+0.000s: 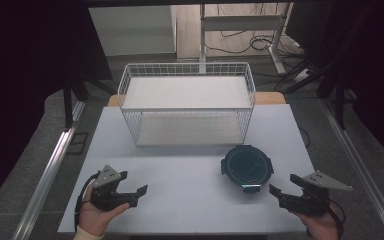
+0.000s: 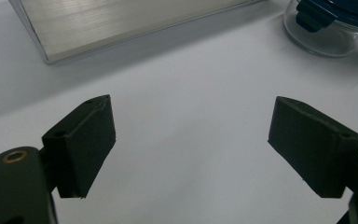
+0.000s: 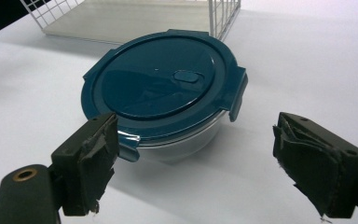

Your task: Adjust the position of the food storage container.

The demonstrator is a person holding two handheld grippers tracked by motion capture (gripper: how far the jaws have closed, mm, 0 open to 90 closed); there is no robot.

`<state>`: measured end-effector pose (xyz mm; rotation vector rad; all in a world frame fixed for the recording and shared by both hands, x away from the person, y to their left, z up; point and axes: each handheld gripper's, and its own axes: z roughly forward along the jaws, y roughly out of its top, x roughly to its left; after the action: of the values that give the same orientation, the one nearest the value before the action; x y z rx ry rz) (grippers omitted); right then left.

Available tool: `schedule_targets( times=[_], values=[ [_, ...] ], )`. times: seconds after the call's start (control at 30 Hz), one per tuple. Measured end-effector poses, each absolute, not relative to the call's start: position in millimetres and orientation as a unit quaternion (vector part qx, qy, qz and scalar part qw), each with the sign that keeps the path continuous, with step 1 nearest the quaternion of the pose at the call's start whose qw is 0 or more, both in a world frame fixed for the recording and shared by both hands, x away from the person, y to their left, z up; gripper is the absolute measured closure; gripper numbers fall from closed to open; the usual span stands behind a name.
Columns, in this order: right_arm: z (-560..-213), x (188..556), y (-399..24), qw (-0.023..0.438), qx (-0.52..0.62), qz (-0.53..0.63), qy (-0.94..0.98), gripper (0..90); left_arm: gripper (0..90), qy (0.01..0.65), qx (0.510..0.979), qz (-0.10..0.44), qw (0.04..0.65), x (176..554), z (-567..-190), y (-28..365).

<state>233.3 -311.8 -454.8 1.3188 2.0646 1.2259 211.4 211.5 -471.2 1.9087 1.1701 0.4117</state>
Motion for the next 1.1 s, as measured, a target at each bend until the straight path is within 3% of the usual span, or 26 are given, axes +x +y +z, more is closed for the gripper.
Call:
schedule_targets(
  times=[0.57, 1.1],
  values=[
    [-450, 235, -315, 0.199, 0.475, 0.437, 0.738, 20.9, 14.8, 0.466, 0.767, 0.149, 0.415, 212, -471, 209],
    [-440, 243, -314, 0.195, 0.479, 0.411, 0.751, 38.6, 14.9, 0.468, 0.767, 0.146, 0.414, 214, -473, 208]
  ],
)
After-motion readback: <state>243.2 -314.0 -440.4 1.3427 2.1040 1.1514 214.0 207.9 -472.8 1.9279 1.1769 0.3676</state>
